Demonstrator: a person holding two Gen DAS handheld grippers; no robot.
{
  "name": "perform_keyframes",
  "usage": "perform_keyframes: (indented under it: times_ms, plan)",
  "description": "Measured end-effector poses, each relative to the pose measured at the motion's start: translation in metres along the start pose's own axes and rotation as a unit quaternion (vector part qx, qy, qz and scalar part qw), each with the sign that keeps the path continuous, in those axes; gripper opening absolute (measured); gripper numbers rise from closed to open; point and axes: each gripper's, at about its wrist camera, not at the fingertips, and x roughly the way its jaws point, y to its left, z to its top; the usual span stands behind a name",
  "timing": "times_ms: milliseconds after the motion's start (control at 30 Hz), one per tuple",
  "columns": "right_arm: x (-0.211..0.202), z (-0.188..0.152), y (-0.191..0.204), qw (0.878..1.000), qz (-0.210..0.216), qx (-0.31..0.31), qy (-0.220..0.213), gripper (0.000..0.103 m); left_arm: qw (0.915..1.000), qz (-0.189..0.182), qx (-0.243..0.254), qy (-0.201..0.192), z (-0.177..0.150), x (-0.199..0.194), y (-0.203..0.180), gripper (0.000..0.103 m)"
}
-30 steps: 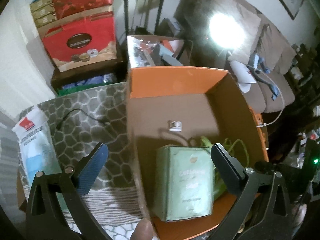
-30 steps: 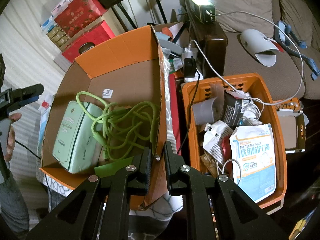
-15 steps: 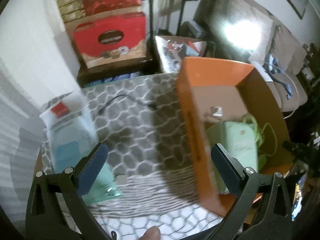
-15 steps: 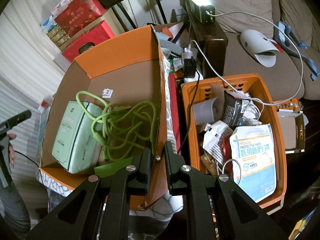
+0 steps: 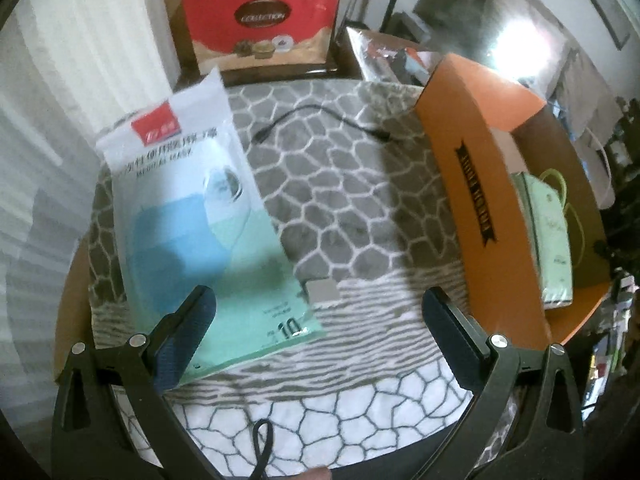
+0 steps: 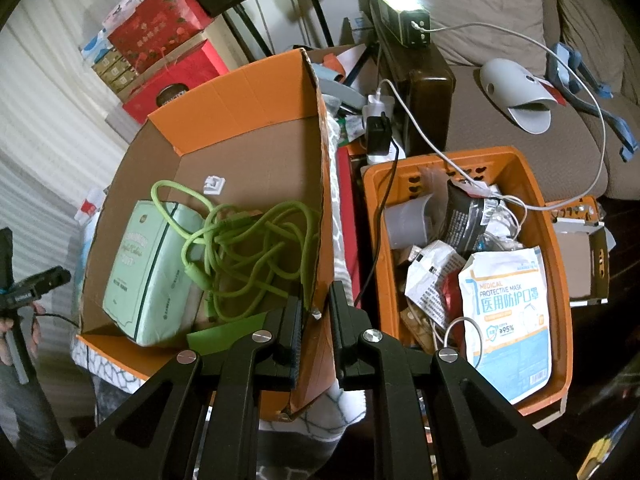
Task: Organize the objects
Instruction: 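Move the left tool to the small white square piece by the mask bag, then close the left gripper on the white square piece and lift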
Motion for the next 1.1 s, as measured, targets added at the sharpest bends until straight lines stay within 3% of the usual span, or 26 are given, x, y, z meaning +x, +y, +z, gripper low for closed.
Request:
perform_keyframes:
  times_ms: [167, 300, 500, 733, 867, 1100]
  plan:
    - [0.000, 0.000, 0.001, 1.000, -0.001, 0.000, 0.000, 0.012, 0.9994, -0.024, -0.011, 0.021, -0.013, 0.013, 0.006, 0.091]
    - [0.001, -0.002, -0.002, 1.000, -0.001, -0.001, 0.001, 0.012, 0.9997, -0.009, -0.015, 0.020, -0.016, 0.021, 0.007, 0.073]
    - [0.003, -0.005, -0.003, 1.000, -0.001, 0.000, 0.001, 0.013, 0.9988, -0.019, -0.017, 0.042, -0.018, 0.032, 0.006, 0.053]
    - [0.003, -0.005, -0.003, 1.000, 0.000, 0.002, 0.001, 0.013, 0.9985, -0.020, -0.025, 0.044, -0.016, 0.039, 0.006, 0.043]
    - [0.002, -0.004, -0.003, 1.000, -0.001, 0.001, 0.001, 0.013, 0.9987, -0.011, -0.020, 0.045, -0.014, 0.046, 0.003, 0.022]
    - [0.002, -0.004, -0.002, 1.000, -0.001, 0.000, 0.001, 0.013, 0.9991, -0.013, -0.020, 0.035, -0.008, 0.046, -0.004, 0.021]
